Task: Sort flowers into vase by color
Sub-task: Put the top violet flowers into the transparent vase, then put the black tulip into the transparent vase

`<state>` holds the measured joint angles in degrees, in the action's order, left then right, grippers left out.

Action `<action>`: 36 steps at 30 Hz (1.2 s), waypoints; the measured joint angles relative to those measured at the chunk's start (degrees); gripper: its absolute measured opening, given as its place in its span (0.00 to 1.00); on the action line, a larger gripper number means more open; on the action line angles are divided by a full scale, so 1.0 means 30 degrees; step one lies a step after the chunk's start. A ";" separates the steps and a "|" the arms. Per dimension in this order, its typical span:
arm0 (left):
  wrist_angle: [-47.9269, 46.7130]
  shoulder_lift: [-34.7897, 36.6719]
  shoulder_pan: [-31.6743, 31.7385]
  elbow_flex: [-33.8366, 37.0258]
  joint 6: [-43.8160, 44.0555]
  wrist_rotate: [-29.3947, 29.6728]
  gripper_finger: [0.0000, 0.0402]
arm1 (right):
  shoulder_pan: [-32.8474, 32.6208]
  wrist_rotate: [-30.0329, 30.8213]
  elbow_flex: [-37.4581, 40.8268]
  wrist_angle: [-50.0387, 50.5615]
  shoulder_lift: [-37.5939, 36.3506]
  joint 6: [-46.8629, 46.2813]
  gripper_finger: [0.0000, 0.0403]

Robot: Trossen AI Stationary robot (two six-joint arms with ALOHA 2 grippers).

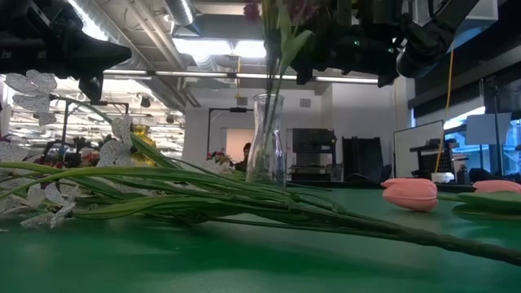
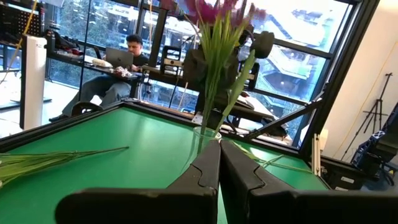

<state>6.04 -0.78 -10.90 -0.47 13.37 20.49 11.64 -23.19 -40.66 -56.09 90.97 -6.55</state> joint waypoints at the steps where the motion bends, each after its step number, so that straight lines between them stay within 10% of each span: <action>1: 0.0001 -0.0006 0.0004 0.0003 0.0006 0.0000 0.00 | 0.0000 -0.0083 0.0000 0.0253 -0.0020 0.0142 0.39; 18: 0.0052 -0.0002 0.0004 0.0004 0.0028 0.0000 0.00 | 0.0004 0.0623 -0.0002 0.7598 -0.2424 0.1925 0.79; 36: 0.0372 -0.0006 0.0000 0.0007 0.0028 -0.0007 0.00 | 0.0000 0.2748 -0.5329 2.1103 -0.3451 0.4853 0.85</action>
<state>7.16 -0.80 -10.90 -0.45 13.45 20.47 11.64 -14.95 -56.65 7.22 80.62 8.01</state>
